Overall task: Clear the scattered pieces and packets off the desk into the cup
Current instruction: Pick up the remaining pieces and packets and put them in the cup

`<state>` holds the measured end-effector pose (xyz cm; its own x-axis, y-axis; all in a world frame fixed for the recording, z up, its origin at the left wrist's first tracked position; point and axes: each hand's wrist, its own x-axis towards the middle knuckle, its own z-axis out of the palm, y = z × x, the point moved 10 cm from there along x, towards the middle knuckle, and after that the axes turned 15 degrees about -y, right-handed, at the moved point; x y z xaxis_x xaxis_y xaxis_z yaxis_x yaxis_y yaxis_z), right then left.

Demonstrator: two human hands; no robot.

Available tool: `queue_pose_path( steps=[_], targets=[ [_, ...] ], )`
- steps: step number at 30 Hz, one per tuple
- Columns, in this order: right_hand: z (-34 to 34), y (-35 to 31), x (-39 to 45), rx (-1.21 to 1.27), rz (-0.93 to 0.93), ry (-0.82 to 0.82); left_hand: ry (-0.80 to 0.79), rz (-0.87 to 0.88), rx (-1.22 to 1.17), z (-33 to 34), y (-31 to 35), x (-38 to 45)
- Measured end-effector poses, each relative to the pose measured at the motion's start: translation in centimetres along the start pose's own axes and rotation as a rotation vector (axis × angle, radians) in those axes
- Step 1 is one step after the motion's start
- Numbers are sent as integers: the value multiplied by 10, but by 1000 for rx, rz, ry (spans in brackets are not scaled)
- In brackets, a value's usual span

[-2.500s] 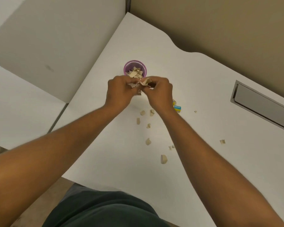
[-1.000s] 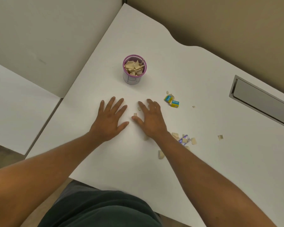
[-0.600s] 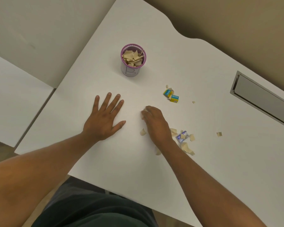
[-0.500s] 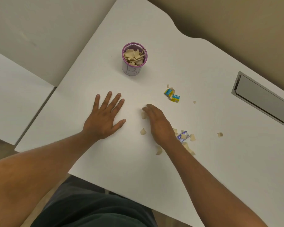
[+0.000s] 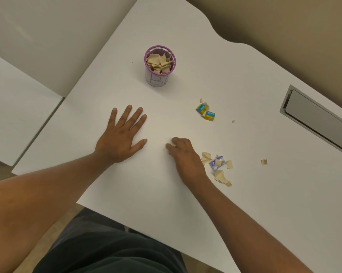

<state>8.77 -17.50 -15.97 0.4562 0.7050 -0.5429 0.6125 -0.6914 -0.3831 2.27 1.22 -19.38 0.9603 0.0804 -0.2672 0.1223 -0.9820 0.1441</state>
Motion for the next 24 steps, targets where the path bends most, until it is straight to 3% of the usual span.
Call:
queue_pose_path(
  steps=[7, 10, 12, 16, 19, 24],
  targets=[
    [-14, -11, 10, -90, -82, 17, -3, -13, 6, -2, 1, -1],
    [-31, -3, 23, 89, 15, 32, -2, -17, 7, -3, 1, -2],
    [-60, -5, 25, 239, 37, 141, 2, -18, 5, -3, 1, -3],
    [-145, -33, 31, 358, -116, 428, 16, -23, 8, -5, 1, -3],
    [-202, -55, 55, 266, -183, 522, 32, -23, 0, -6, 0, -2],
    [-226, -80, 125, -146, -152, 286, 33, -28, 0, -3, -1, -2]
  ],
)
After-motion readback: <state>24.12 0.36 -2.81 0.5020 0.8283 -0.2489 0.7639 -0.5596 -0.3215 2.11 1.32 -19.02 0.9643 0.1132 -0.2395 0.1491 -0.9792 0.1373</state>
